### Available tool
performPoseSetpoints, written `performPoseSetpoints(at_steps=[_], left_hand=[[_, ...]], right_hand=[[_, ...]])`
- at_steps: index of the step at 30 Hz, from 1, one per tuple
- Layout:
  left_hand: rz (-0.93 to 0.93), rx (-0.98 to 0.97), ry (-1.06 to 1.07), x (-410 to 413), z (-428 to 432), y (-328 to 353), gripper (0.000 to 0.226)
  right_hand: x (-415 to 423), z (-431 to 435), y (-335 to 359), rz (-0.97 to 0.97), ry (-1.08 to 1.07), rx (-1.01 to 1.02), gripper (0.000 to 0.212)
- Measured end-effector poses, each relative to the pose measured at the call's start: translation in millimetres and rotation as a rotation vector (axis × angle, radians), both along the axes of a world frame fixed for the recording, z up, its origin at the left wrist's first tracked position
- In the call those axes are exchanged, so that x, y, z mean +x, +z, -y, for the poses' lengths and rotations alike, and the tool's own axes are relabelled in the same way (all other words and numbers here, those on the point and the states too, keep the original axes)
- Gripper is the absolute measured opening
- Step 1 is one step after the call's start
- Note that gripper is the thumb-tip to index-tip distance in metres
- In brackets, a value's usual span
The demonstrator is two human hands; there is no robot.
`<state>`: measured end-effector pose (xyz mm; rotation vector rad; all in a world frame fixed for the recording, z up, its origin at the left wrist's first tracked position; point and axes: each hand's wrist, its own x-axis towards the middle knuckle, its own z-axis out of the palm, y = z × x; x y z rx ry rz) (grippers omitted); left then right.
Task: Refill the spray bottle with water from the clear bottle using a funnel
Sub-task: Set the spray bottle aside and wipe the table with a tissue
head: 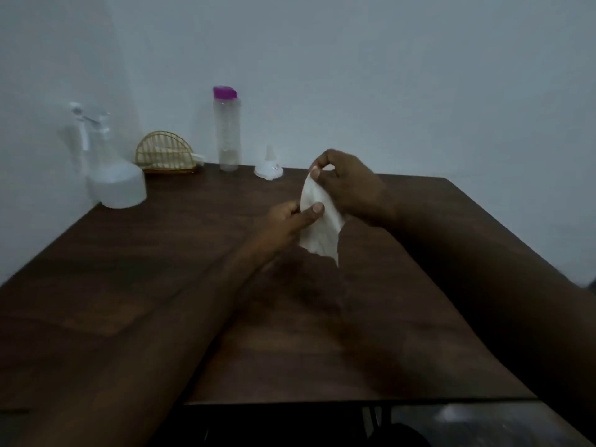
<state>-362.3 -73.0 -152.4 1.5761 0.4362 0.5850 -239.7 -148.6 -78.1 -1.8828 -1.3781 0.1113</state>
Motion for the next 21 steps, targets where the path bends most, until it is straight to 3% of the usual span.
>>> performPoseSetpoints(at_steps=[6, 9, 12, 16, 18, 21], left_hand=[[-0.007, 0.043, -0.140, 27.6, 48.9, 14.6, 0.024], [-0.157, 0.213, -0.147, 53.3, 69.9, 8.6, 0.025], [-0.384, 0.581, 0.062, 66.4, 76.1, -8.6, 0.028], [-0.336, 0.740, 0.275, 55.1, 66.2, -18.9, 0.033], [-0.298, 0.795, 0.274, 52.4, 58.6, -21.1, 0.031], [-0.143, 0.756, 0.309, 55.4, 51.2, -30.6, 0.032]], right_hand=[[28.4, 89.7, 9.7, 0.007, -0.135, -0.071, 0.016], [46.7, 117.3, -5.2, 0.124, -0.246, -0.187, 0.016], [62.6, 136.1, -34.7, 0.274, -0.440, -0.420, 0.015], [49.8, 155.9, -70.6, 0.215, -0.453, -0.372, 0.026], [32.2, 154.9, -83.1, 0.155, -0.378, -0.351, 0.036], [12.6, 138.9, -101.2, 0.224, -0.346, -0.560, 0.083]])
